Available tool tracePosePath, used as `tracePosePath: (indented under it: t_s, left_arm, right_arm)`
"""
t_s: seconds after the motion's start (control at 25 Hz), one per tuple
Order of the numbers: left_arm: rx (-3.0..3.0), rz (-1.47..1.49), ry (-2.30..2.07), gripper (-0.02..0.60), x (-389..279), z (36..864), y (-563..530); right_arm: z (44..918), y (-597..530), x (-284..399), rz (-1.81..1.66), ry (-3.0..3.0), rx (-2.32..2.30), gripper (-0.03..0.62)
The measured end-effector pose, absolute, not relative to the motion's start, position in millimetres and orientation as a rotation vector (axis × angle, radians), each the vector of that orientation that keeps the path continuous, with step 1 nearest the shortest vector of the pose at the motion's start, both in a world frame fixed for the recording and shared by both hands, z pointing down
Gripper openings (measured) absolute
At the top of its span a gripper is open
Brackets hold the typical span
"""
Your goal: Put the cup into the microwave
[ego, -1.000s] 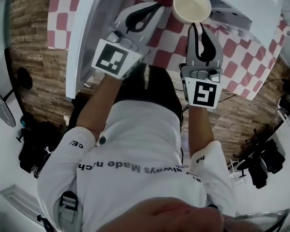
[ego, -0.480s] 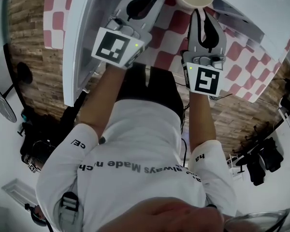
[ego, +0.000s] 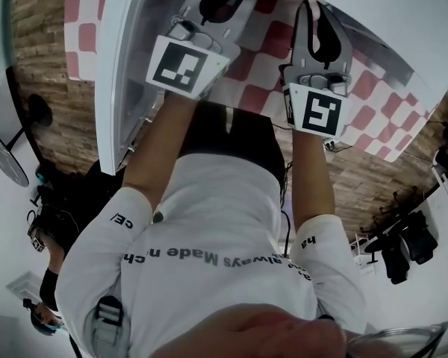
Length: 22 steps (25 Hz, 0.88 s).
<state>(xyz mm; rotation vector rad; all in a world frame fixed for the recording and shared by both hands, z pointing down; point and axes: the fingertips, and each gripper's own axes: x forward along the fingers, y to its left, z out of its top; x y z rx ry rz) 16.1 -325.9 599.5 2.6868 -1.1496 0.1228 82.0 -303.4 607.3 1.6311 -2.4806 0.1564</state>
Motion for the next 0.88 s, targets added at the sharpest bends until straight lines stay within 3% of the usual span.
tracePosePath:
  t_s: [0.88]
  left_arm:
    - [2.685,0.166,-1.174,0.003,26.0,616.2,-352.8]
  right_arm:
    - [627.4,-347.2,82.9,0.157,-2.480,1.678,0.039]
